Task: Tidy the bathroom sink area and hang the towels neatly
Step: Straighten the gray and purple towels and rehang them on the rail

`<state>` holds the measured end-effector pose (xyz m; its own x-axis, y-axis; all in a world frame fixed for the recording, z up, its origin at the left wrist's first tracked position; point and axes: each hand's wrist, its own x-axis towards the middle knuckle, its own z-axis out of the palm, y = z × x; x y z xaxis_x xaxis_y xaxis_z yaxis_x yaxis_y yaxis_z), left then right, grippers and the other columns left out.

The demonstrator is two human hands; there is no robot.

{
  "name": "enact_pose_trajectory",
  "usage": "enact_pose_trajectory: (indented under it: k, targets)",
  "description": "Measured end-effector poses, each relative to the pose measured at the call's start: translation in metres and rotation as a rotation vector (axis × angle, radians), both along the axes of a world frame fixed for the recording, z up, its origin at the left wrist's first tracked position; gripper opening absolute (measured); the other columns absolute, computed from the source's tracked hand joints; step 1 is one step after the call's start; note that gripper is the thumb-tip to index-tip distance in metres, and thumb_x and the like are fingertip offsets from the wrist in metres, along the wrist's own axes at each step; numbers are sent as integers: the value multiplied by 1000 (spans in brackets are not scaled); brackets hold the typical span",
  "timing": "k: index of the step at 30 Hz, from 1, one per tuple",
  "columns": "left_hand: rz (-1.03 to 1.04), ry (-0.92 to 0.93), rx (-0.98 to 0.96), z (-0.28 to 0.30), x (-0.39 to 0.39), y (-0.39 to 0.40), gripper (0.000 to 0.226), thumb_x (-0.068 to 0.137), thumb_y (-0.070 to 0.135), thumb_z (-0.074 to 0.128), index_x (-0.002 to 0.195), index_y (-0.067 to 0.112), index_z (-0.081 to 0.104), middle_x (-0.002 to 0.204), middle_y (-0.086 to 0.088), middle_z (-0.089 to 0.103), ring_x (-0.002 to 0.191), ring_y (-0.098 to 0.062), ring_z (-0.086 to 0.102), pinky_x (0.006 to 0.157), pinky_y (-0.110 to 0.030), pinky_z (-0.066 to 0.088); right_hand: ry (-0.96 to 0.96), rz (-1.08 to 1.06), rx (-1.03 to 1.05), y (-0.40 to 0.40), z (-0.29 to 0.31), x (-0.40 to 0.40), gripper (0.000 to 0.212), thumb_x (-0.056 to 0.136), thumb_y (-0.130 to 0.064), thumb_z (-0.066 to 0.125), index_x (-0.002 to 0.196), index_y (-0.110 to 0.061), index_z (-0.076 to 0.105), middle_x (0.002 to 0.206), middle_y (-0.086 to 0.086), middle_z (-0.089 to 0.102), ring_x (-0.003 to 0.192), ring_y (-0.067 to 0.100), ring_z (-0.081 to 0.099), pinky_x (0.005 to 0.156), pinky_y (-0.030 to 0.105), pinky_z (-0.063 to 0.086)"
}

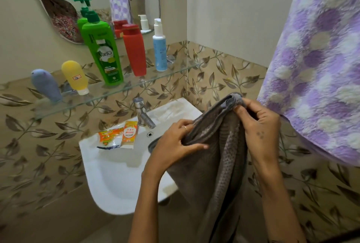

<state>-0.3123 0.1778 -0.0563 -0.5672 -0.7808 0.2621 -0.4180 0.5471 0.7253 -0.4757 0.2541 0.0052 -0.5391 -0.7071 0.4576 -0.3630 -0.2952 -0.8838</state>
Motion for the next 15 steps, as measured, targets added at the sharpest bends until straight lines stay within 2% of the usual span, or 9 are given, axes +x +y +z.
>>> enact_pose_trajectory:
  k: [2, 4, 6, 11, 13, 15]
  targets:
    - [164, -157, -38, -21, 19, -2, 43, 78, 40, 68, 116, 22, 63, 131, 1, 49, 121, -17, 44, 101, -40, 43, 14, -15, -52, 6, 1, 4, 29, 87, -14, 59, 92, -42, 65, 89, -15, 70, 85, 2, 65, 80, 32, 56]
    - [341, -245, -9, -39, 41, -2, 34, 82, 31, 66, 114, 20, 65, 142, -5, 40, 130, -25, 36, 106, -43, 39, 29, -25, -90, 12, 3, 7, 28, 87, -15, 59, 95, -42, 65, 90, -18, 69, 84, 0, 64, 78, 27, 53]
    - [464, -296, 53, -53, 62, 0, 29, 84, 29, 63, 112, 20, 66, 145, -7, 36, 133, -27, 33, 105, -43, 39, 40, -35, -112, 18, 3, 10, 26, 88, -15, 59, 97, -39, 65, 93, -16, 69, 88, 2, 64, 80, 27, 53]
    - [588, -284, 183, -67, 80, 13, 21, 88, 31, 57, 101, 17, 67, 118, -5, 39, 112, -24, 43, 83, -35, 43, 82, -49, -137, 33, -1, 23, 20, 88, -9, 59, 101, -22, 67, 93, -7, 68, 87, 1, 60, 80, 18, 50]
    - [544, -259, 317, -71, 79, 17, 16, 88, 26, 55, 98, 20, 66, 108, -3, 35, 103, -23, 46, 84, -36, 44, 79, -30, -141, 39, -5, 28, 21, 88, -8, 58, 102, -21, 66, 91, -13, 66, 86, -3, 59, 78, 14, 48]
    - [496, -125, 476, -71, 75, 21, 14, 88, 15, 50, 83, 21, 62, 106, -6, 37, 92, -20, 49, 85, -36, 42, 67, -18, -151, 46, -8, 32, 21, 88, -8, 58, 102, -22, 66, 89, -17, 64, 84, -8, 58, 76, 10, 46]
